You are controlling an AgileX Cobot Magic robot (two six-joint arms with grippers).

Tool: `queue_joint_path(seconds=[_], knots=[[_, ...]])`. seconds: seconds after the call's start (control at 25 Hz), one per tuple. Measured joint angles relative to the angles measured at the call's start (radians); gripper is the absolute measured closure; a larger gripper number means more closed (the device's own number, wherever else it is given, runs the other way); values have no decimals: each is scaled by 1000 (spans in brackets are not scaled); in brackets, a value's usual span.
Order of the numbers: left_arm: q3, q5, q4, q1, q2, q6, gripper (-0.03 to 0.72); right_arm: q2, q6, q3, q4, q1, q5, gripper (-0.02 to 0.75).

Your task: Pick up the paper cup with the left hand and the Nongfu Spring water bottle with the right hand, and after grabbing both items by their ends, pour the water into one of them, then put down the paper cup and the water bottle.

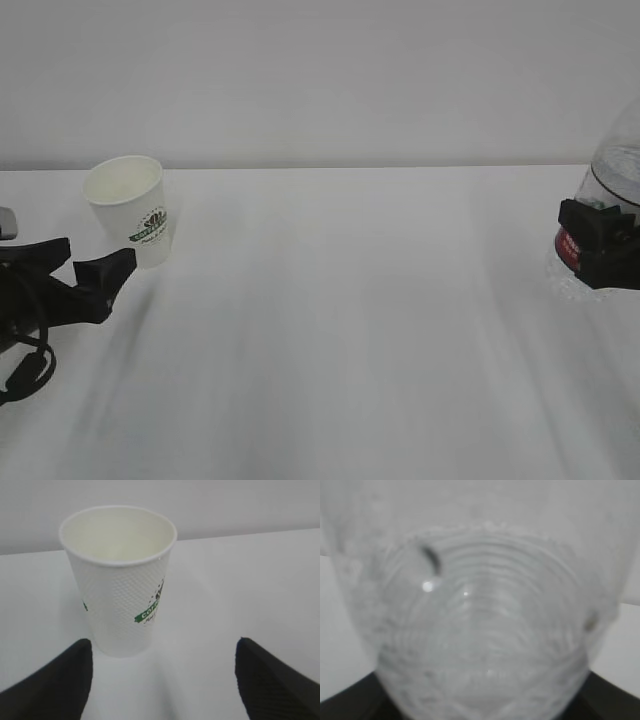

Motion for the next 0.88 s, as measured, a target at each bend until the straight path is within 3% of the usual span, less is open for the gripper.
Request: queue_joint_path(seconds=[0.88], knots=[[-148, 73, -54, 0, 80, 0, 32, 0, 0, 0, -1, 0, 0, 259]])
